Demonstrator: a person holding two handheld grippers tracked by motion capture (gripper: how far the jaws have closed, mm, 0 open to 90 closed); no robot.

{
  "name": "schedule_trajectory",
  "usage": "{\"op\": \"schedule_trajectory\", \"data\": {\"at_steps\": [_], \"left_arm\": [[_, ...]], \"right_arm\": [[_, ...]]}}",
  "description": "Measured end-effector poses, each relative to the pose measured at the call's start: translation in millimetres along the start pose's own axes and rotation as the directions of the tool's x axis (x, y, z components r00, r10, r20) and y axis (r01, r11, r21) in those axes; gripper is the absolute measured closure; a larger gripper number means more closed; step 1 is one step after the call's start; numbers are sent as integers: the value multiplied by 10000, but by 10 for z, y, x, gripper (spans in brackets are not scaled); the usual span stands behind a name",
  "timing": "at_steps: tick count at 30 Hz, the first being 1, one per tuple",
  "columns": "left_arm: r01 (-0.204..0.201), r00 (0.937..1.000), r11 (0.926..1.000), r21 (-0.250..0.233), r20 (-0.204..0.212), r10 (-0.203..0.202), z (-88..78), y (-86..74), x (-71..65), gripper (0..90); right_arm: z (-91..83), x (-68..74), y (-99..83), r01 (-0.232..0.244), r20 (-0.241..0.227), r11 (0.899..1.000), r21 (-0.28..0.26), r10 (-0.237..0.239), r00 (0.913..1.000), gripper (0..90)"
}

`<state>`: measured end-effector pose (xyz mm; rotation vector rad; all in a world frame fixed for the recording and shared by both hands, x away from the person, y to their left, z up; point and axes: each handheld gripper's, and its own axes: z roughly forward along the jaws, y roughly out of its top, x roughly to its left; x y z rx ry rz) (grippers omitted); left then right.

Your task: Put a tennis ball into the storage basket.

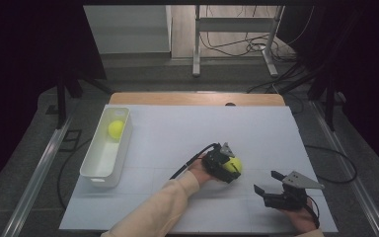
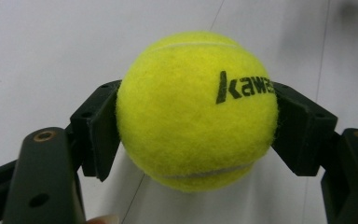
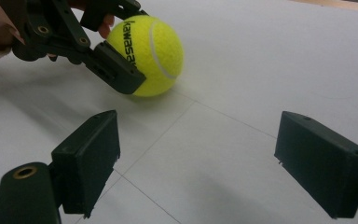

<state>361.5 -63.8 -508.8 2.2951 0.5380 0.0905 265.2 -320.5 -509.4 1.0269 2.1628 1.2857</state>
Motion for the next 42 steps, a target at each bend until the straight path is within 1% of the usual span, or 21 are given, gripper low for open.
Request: {"op": "schedule_trajectory", "data": {"at_steps": [1,2,7,12,13,15,18,27,33,38,39,42], "left_arm": [[14,10000,10000,-45,7,-14,-8,-1,-3,260],[-74,10000,10000,1,14,74,-25,-3,4,260],[32,10000,10000,-83,-44,-32,-81,-23,5,259],[168,9998,9997,-175,-86,-170,-132,-45,20,259],[301,9995,9992,-264,-101,-304,-142,-50,18,259],[325,9994,9991,-282,-126,-329,-167,-56,26,259],[451,9989,9980,-451,-118,-457,-212,-69,29,259],[483,9987,9964,-702,-136,-494,-323,-98,17,259],[401,9990,9958,-821,-159,-416,-389,-106,5,259],[476,9987,9944,-946,-122,-490,-421,-113,3,259],[595,9982,9932,-997,-24,-600,-439,-116,7,259],[658,9978,9923,-1054,-1,-662,-458,-118,6,259]], "right_arm": [[0,0,0,-4,5,10000,1,4,10000,144],[0,0,0,-5,6,10000,-1,5,10000,144],[2,3,0,26,3,10000,15,-26,10000,144],[1,3,-1,38,12,10000,22,-38,10000,144],[1,2,-1,38,15,10000,22,-38,10000,144],[1,2,-1,47,16,10000,27,-47,10000,144],[2,4,-2,87,13,10000,42,-88,10000,144],[5,10,-1,144,59,9999,75,-144,9999,144],[5,10,-2,152,79,9998,85,-152,9999,144],[5,11,-3,153,79,9998,96,-154,9999,144],[5,9,-2,161,77,9998,80,-161,9998,144],[5,9,-2,159,83,9998,75,-160,9998,144]]}}
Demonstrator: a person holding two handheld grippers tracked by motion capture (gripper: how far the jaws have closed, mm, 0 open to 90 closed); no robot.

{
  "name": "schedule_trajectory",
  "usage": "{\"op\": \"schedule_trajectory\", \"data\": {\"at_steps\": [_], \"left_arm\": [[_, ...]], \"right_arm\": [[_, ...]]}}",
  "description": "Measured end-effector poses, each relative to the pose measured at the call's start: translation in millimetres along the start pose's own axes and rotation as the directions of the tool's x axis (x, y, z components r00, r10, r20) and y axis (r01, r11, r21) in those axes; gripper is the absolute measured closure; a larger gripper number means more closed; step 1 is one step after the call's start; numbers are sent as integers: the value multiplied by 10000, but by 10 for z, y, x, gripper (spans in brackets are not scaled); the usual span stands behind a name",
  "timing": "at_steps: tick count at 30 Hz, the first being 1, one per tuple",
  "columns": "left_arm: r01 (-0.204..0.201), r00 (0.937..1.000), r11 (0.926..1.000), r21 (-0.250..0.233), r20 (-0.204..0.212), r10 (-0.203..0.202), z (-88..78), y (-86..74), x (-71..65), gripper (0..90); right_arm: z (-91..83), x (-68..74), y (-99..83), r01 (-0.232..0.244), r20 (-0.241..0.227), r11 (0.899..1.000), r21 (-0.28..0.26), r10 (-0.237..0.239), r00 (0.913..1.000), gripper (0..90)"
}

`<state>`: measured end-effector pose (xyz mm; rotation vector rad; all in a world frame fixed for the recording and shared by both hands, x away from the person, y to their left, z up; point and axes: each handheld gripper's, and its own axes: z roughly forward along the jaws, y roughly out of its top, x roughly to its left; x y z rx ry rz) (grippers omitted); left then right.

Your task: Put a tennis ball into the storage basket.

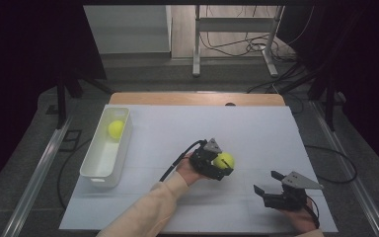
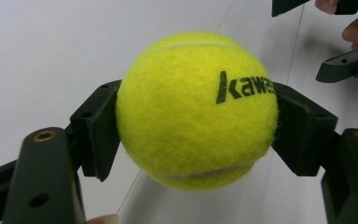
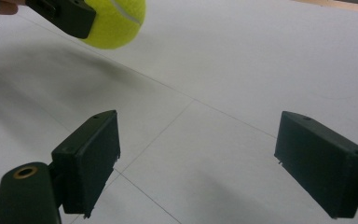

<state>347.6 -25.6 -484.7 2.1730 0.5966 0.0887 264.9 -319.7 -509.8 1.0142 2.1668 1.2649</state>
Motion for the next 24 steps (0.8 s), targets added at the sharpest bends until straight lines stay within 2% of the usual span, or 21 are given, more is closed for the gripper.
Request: {"op": "schedule_trajectory", "data": {"at_steps": [9,24], "left_arm": [[63,10000,9997,-220,-66,-65,-99,-10,15,259],[250,9996,9993,-272,-152,-254,-245,-42,74,259]], "right_arm": [[1,1,0,-5,10,10000,21,5,10000,144],[1,3,-1,-7,22,10000,17,7,10000,145]]}}
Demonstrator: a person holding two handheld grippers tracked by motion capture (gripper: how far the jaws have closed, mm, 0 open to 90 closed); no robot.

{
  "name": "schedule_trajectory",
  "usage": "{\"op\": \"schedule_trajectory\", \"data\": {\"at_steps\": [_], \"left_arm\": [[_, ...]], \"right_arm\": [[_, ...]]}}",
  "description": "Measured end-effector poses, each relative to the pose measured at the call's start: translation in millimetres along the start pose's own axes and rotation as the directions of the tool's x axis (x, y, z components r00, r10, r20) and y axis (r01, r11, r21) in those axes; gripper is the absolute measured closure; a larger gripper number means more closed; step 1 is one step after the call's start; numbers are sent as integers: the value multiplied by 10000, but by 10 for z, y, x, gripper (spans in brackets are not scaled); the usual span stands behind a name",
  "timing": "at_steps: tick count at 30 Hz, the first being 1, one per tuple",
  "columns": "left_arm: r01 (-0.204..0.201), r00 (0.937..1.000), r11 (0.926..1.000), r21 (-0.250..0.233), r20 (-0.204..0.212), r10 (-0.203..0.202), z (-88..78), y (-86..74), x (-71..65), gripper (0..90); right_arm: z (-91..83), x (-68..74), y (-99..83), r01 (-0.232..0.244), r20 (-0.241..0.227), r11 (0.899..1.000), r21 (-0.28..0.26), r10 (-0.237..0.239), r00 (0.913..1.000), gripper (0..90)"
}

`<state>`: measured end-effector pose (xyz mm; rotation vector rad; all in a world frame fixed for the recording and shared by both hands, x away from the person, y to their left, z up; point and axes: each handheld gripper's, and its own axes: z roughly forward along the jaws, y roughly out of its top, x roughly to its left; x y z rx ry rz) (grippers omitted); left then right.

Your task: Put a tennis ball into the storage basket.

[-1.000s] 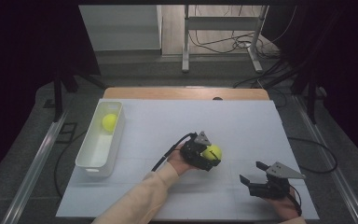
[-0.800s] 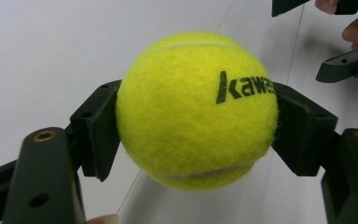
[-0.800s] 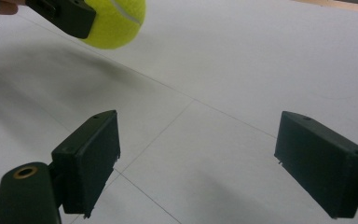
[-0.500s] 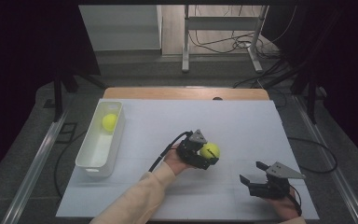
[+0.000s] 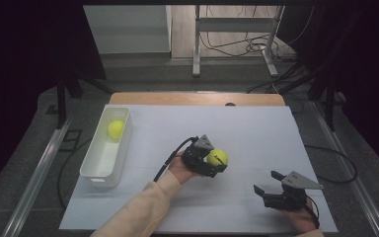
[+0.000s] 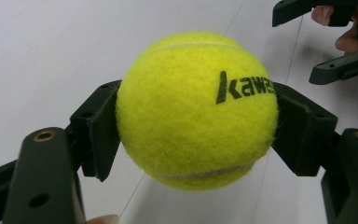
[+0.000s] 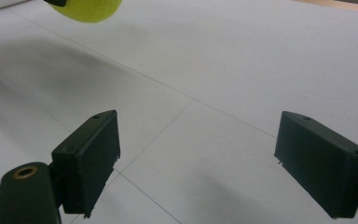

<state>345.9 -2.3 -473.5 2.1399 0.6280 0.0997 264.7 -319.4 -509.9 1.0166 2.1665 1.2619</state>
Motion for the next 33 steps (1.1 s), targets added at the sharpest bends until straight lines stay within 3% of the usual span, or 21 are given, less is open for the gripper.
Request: {"op": "schedule_trajectory", "data": {"at_steps": [33], "left_arm": [[202,9994,9980,-602,-285,-220,-320,-26,102,259]], "right_arm": [[1,-4,-3,3,35,10000,30,-3,10000,145]]}}
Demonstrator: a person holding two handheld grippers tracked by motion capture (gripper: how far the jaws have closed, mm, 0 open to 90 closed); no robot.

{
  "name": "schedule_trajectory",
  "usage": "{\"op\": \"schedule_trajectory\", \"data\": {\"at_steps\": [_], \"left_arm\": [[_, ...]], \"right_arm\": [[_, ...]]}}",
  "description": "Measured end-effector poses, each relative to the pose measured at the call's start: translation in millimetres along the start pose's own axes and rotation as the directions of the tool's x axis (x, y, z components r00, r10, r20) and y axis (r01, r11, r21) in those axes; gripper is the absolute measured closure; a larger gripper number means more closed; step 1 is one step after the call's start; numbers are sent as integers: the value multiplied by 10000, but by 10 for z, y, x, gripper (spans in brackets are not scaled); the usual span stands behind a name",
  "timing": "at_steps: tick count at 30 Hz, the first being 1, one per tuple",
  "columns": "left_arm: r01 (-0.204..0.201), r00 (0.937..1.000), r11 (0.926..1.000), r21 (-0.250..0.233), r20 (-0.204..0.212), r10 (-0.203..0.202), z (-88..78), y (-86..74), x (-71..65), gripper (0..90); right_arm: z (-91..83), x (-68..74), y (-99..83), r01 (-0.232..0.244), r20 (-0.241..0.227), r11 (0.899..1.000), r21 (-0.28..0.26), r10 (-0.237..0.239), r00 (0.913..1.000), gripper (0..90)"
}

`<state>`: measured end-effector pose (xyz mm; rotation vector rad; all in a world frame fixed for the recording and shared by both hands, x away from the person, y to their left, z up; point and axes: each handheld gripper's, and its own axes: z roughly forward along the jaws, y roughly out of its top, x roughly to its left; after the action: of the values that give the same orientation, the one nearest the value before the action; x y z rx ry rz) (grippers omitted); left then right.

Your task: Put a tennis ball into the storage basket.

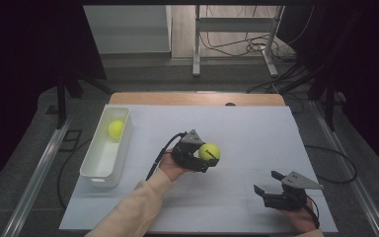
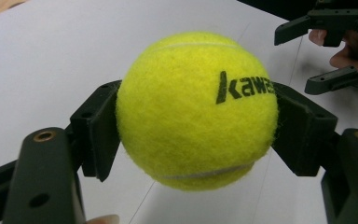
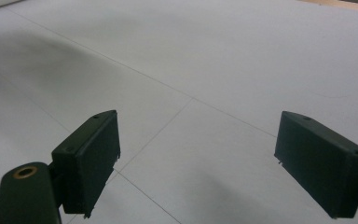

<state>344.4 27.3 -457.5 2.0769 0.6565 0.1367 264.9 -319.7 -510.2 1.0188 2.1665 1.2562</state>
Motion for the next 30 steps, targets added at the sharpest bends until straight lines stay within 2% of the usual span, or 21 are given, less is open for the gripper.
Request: {"op": "schedule_trajectory", "data": {"at_steps": [7,10,18,30], "left_arm": [[60,9999,9999,-138,-88,-61,-65,-1,13,259],[-124,9993,9999,-102,-347,121,-90,-1,-2,259],[-118,9994,9998,-190,-318,112,-142,-5,0,259],[88,9985,9992,-390,-543,-110,-266,-38,65,259]], "right_arm": [[0,-1,0,-4,6,10000,6,4,10000,145],[0,0,0,-8,13,10000,7,8,10000,145],[0,0,-1,17,29,10000,19,-17,10000,145],[1,0,-1,8,21,10000,26,-8,10000,145]]}}
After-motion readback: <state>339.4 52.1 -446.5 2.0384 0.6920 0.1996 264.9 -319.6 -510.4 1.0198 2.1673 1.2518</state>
